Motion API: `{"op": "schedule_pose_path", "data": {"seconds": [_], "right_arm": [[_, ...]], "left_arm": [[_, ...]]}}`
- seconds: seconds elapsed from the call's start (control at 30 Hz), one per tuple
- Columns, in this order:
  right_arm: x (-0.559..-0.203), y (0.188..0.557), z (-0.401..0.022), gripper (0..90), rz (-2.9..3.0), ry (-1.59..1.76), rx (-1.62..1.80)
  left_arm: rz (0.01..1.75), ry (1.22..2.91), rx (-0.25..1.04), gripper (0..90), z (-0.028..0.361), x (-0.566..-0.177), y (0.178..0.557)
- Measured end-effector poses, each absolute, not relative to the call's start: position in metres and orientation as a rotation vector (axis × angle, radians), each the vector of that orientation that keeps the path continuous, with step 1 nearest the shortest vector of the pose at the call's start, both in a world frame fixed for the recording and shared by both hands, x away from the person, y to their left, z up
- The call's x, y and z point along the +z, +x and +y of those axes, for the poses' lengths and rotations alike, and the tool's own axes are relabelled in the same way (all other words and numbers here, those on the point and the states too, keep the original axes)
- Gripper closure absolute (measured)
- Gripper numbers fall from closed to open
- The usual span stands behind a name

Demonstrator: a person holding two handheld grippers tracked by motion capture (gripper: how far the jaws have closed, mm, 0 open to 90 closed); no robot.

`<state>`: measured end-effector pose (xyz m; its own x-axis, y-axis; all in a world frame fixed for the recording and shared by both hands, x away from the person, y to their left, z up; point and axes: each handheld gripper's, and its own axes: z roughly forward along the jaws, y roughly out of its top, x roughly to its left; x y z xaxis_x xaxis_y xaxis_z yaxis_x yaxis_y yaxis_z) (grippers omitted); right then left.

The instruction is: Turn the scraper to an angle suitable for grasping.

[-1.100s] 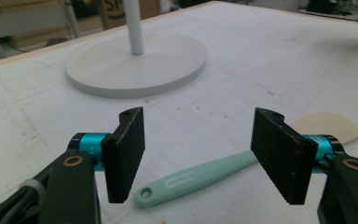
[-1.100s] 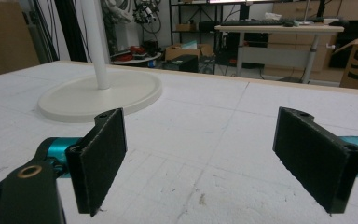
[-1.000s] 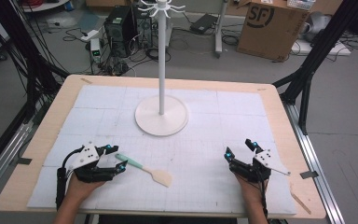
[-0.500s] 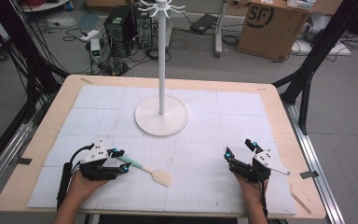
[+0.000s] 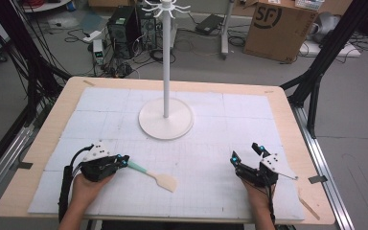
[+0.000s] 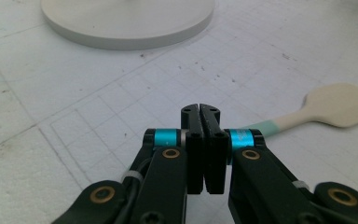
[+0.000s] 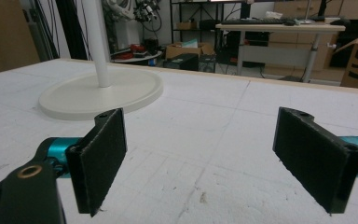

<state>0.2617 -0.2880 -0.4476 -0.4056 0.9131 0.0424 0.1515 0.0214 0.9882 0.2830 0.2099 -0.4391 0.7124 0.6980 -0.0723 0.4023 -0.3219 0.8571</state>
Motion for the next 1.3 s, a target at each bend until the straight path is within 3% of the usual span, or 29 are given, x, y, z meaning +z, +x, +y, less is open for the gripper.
{"op": "schedule_pose_path", "data": {"seconds": [0.4, 1.3], "right_arm": [[-0.448, 0.262, -0.287, 16.5, 1.635, 1.102, 1.440], [-0.448, 0.263, -0.286, 16.6, 1.646, 1.094, 1.425]], "left_arm": [[1.054, 1.905, 0.327, 89.7, 0.215, -0.441, 0.298], [1.095, 2.020, 0.380, 89.4, 0.201, -0.443, 0.306]]}}
